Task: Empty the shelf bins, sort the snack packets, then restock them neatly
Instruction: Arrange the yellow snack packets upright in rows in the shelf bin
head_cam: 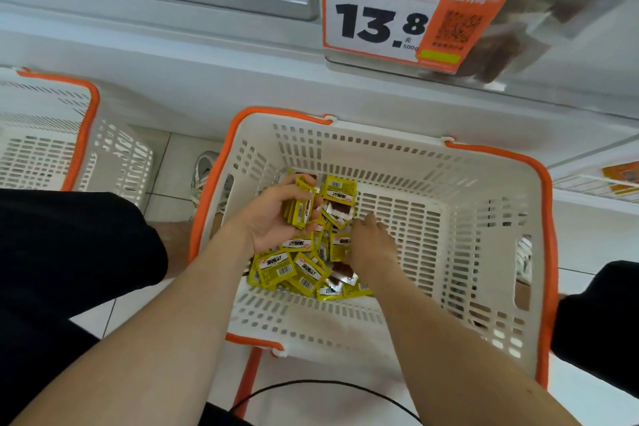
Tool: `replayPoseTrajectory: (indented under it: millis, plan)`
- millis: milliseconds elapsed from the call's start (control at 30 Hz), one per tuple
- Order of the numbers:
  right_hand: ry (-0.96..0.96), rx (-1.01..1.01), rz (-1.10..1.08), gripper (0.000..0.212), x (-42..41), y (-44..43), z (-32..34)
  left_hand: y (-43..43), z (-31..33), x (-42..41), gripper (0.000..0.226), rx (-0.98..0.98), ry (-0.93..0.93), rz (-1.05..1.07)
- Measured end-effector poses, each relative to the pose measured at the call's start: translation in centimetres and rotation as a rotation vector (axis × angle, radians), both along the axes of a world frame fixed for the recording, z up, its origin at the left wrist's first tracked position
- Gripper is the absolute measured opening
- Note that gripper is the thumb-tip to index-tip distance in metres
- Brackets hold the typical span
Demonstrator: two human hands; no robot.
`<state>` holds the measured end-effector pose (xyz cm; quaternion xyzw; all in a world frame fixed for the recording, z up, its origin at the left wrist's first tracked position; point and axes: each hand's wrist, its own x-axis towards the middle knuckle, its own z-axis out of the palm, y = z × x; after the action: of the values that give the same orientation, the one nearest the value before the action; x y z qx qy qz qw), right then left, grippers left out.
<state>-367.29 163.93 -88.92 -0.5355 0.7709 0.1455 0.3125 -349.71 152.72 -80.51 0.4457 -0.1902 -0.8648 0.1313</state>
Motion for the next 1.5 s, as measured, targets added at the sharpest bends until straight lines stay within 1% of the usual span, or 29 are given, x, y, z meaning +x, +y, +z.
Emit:
replayPoseTrajectory:
  millis: [33, 100, 133, 200, 233, 267, 300, 333, 400, 467, 533, 567, 600, 633, 667, 700, 767, 833, 867, 933, 1033, 1067, 1100, 1167, 1200, 1233, 1333, 1400, 1500]
  plan:
    - [-0.079, 0.005, -0.033, 0.053, -0.5, -0.2, 0.0, 0.0, -0.1, 0.0, 0.03, -0.007, -0.003, -0.002]
    - [-0.322, -0.001, -0.136, 0.035, -2.1, -0.2, 0.3, 0.2, -0.7, 0.1, 0.026, -0.041, -0.054, 0.003]
    - [-0.459, -0.014, -0.226, 0.038, -2.8, -0.1, 0.5, 0.3, -1.0, 0.1, 0.027, -0.065, -0.098, 0.013]
    - [-0.738, -0.099, -0.55, 0.038, -3.5, -0.4, 1.8, 0.6, -1.6, 0.0, 0.031, -0.094, -0.164, 0.037]
    - [-0.883, -0.129, -0.733, 0.035, -3.4, -0.8, 2.8, 0.7, -1.6, -0.1, 0.032, -0.093, -0.177, 0.051]
    - [-1.013, -0.148, -0.855, 0.032, -3.0, -1.4, 3.6, 0.8, -1.5, -0.4, 0.032, -0.079, -0.171, 0.064]
    - [-1.101, -0.153, -0.893, 0.026, -2.3, -2.1, 4.5, 0.8, -1.4, -0.6, 0.034, -0.062, -0.154, 0.079]
    - [-1.143, -0.143, -0.857, 0.023, -1.5, -2.8, 5.2, 0.8, -1.3, -0.8, 0.038, -0.049, -0.128, 0.093]
    - [-1.117, -0.115, -0.714, 0.025, 0.2, -4.0, 5.7, 0.9, -0.8, -1.1, 0.045, -0.061, -0.11, 0.083]
    - [-0.997, -0.098, -0.615, 0.029, 1.2, -4.7, 5.9, 1.1, -0.5, -1.3, 0.041, -0.139, -0.215, 0.025]
    - [-0.86, -0.151, -0.649, 0.028, 1.3, -4.5, 5.2, 1.0, -0.8, -0.8, 0.038, -0.194, -0.356, 0.052]
    - [-0.775, -0.19, -0.668, 0.022, 1.1, -4.1, 4.7, 0.8, -1.0, -0.6, 0.036, -0.211, -0.39, 0.086]
    - [-0.648, -0.23, -0.623, 0.017, 0.9, -3.5, 3.8, 0.7, -0.9, -0.4, 0.034, -0.227, -0.401, 0.11]
    - [-0.499, -0.231, -0.477, 0.019, 0.9, -2.6, 3.0, 0.5, -0.7, -0.3, 0.033, -0.238, -0.4, 0.124]
    - [-0.413, -0.166, -0.306, 0.025, 1.3, -1.5, 2.3, 0.4, -0.5, -0.2, 0.032, -0.242, -0.389, 0.127]
    - [-0.365, -0.071, -0.155, 0.032, 2.0, -0.6, 1.8, 0.2, -0.4, -0.1, 0.032, -0.237, -0.372, 0.128]
    - [-0.322, 0.043, 0.044, 0.043, 3.7, 0.8, 1.8, 0.1, -0.2, -0.1, 0.032, -0.22, -0.335, 0.117]
    - [-0.276, 0.027, 0.147, 0.044, 4.5, 1.0, 1.9, 0.1, -0.2, -0.2, 0.03, -0.22, -0.323, 0.092]
    - [-0.295, 0.021, 0.142, 0.041, 4.7, 0.9, 1.9, 0.2, -0.3, -0.2, 0.027, -0.228, -0.325, 0.085]
    - [-0.434, 0.05, 0.029, 0.033, 4.4, 0.5, 2.1, 0.3, -0.4, -0.2, 0.025, -0.236, -0.328, 0.099]
    - [-0.547, 0.054, -0.09, 0.021, 2.3, 0.0, 2.6, 0.6, -0.2, -0.2, 0.032, -0.199, -0.307, 0.113]
    - [-0.582, 0.039, -0.162, 0.025, 1.3, -0.4, 3.2, 0.6, 0.1, -0.2, 0.034, -0.183, -0.285, 0.101]
    - [-0.64, 0.024, -0.279, 0.032, 0.0, -0.8, 4.1, 0.7, 0.4, -0.2, 0.035, -0.169, -0.254, 0.09]
    - [-0.835, -0.035, -0.601, 0.04, -2.4, -1.7, 6.3, 0.7, 1.3, -0.6, 0.033, -0.158, -0.212, 0.094]
    - [-0.921, -0.081, -0.724, 0.039, -3.6, -2.2, 7.4, 0.7, 1.8, -0.8, 0.032, -0.163, -0.203, 0.109]
    - [-0.983, -0.124, -0.78, 0.037, -4.5, -2.6, 8.7, 0.8, 2.3, -1.1, 0.029, -0.171, -0.194, 0.123]
    - [-1.087, -0.19, -0.741, 0.028, -5.4, -3.5, 12.8, 1.3, 4.3, -2.4, 0.025, -0.208, -0.11, 0.106]
    - [-1.064, -0.235, -0.687, 0.031, -5.0, -3.9, 15.1, 1.8, 5.9, -3.3, 0.032, -0.233, -0.069, 0.104]
    - [-0.934, -0.324, -0.603, 0.044, -4.6, -4.0, 18.1, 2.0, 8.0, -4.2, 0.04, -0.26, -0.051, 0.165]
